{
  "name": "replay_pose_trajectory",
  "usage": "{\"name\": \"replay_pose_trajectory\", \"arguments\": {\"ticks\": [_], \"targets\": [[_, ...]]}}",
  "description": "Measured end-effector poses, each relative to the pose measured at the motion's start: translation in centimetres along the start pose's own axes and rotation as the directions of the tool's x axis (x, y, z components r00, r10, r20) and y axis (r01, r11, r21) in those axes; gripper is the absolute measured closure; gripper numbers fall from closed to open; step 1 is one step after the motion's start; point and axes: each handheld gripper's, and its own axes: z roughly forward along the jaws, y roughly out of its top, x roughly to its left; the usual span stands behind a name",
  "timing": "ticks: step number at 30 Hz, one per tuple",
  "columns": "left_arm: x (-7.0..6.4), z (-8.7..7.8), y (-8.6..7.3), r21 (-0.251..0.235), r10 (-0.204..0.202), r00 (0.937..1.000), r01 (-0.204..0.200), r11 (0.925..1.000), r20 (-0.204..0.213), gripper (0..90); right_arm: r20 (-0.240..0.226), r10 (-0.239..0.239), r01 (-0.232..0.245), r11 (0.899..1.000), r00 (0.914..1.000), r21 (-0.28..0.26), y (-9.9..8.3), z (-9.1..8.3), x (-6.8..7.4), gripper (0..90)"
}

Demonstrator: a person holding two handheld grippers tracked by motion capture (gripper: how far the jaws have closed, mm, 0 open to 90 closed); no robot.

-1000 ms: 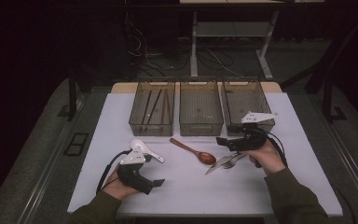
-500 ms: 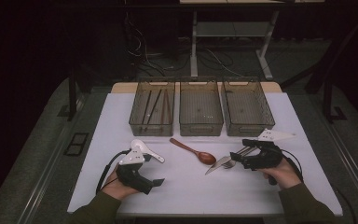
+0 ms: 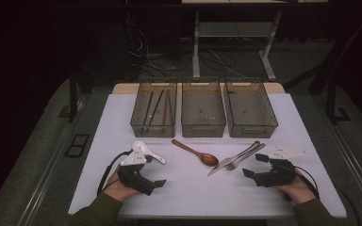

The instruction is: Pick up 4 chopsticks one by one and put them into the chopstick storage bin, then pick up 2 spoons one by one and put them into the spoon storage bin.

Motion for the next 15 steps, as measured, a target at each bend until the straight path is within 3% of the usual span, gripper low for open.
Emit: {"name": "replay_pose_trajectory", "arguments": {"ticks": [10, 15], "targets": [[0.5, -0.3, 0.4, -0.007, -0.018, 0.9998, 0.018, 0.9998, -0.002, 1.5, 0.002, -0.005, 0.005, 1.0, 1.0, 0.002, -0.4, -0.3, 0.2, 17.2], [1.1, -0.9, 0.9, -0.013, -0.025, 0.9995, 0.025, 0.9996, -0.018, 8.5, 0.002, 0.002, -0.002, 1.0, 1.0, 0.007, -0.4, -0.2, 0.1, 17.2]]}}
